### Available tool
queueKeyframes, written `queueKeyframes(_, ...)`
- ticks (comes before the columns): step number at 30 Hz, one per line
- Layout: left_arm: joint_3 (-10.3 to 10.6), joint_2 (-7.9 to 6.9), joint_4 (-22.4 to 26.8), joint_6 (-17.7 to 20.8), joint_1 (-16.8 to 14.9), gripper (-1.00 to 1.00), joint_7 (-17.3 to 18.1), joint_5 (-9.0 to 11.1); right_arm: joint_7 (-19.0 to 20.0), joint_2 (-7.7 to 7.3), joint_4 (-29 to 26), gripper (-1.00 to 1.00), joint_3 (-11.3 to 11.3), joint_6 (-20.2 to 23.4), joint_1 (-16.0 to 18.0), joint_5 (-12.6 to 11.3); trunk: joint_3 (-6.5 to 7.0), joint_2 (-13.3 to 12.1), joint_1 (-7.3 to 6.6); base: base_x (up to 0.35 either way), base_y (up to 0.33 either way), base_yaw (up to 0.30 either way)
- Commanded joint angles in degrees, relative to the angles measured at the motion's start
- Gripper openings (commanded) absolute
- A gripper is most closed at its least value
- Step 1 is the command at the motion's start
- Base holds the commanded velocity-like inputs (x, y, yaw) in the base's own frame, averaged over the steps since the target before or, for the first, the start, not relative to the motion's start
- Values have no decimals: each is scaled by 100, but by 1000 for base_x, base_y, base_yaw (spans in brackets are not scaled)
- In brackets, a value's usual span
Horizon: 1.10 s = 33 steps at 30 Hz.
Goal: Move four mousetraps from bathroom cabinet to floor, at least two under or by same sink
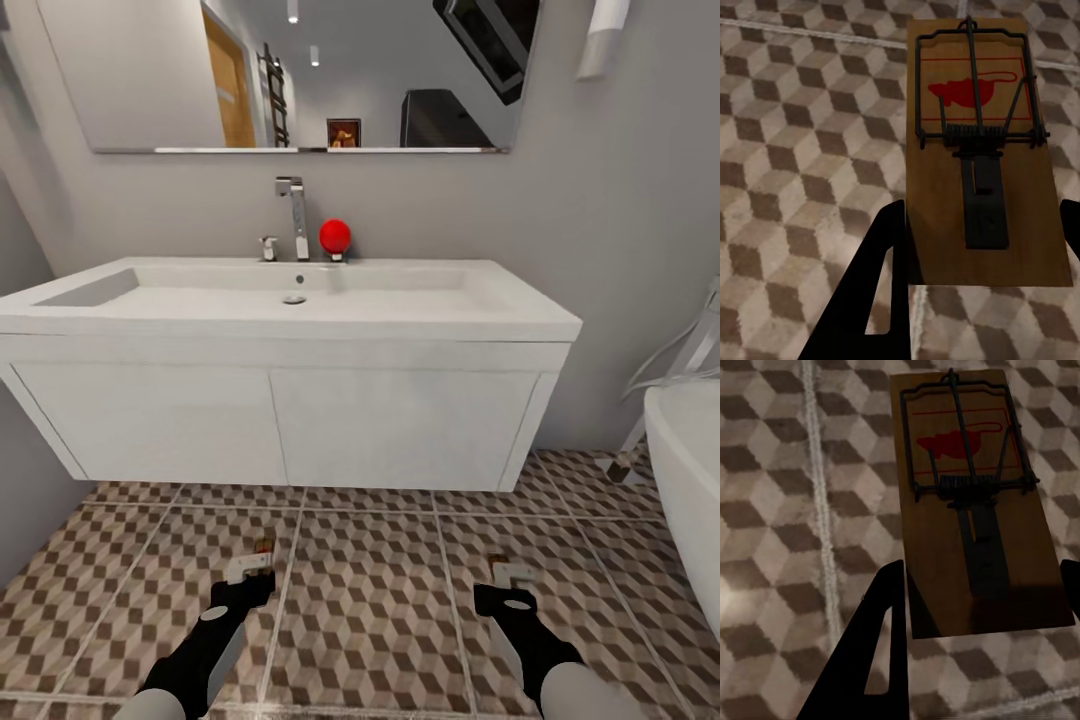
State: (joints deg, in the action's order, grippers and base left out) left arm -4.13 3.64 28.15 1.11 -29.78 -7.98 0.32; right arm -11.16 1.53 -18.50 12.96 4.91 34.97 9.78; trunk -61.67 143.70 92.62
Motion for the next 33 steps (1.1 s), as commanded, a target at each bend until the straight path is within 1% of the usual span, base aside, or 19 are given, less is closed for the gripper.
queueKeyframes(1,-19,5,5,11,-2,-100,-16,-8,-3,7,-13,-100,32,43,1,50,-28,4,1,0,0,0)
queueKeyframes(17,-2,-4,0,-7,-3,-100,8,-5,-19,13,-13,-100,48,37,1,26,-382,25,42,0,0,0)
queueKeyframes(19,2,-10,21,-48,-6,-100,46,-5,-25,11,-20,-100,15,-37,1,52,-427,28,47,0,0,0)
queueKeyframes(20,1,-7,10,-40,-4,-100,13,-9,-31,5,-21,-100,5,-123,1,77,-449,29,50,0,0,0)
queueKeyframes(22,-1,1,8,22,-6,-100,-3,-21,-28,-5,-25,-100,5,-141,4,82,-493,32,55,0,0,0)
queueKeyframes(24,8,21,102,101,-39,-100,-18,-48,-30,-7,-17,-100,5,-146,133,81,-537,35,60,0,0,0)
queueKeyframes(25,12,42,196,229,-89,-100,-19,-57,-28,-5,24,-100,5,-147,290,77,-559,36,63,0,0,0)
queueKeyframes(27,12,56,307,527,-197,-100,-19,-63,-27,0,54,-100,4,-146,464,76,-604,39,68,0,0,0)
queueKeyframes(28,11,66,354,752,-324,-100,-19,-62,-27,6,64,-100,4,-139,574,87,-626,40,71,0,0,0)
queueKeyframes(29,10,69,374,858,-426,-100,-16,-60,-27,17,68,-100,4,-131,665,101,-648,41,73,0,0,0)
queueKeyframes(32,9,118,398,1034,-753,-100,2,-46,-27,85,80,-100,4,-95,938,144,-715,45,81,0,0,0)
queueKeyframes(33,9,147,404,1081,-840,-100,20,-39,-22,133,82,-100,4,-83,1027,150,-715,45,81,0,0,0)
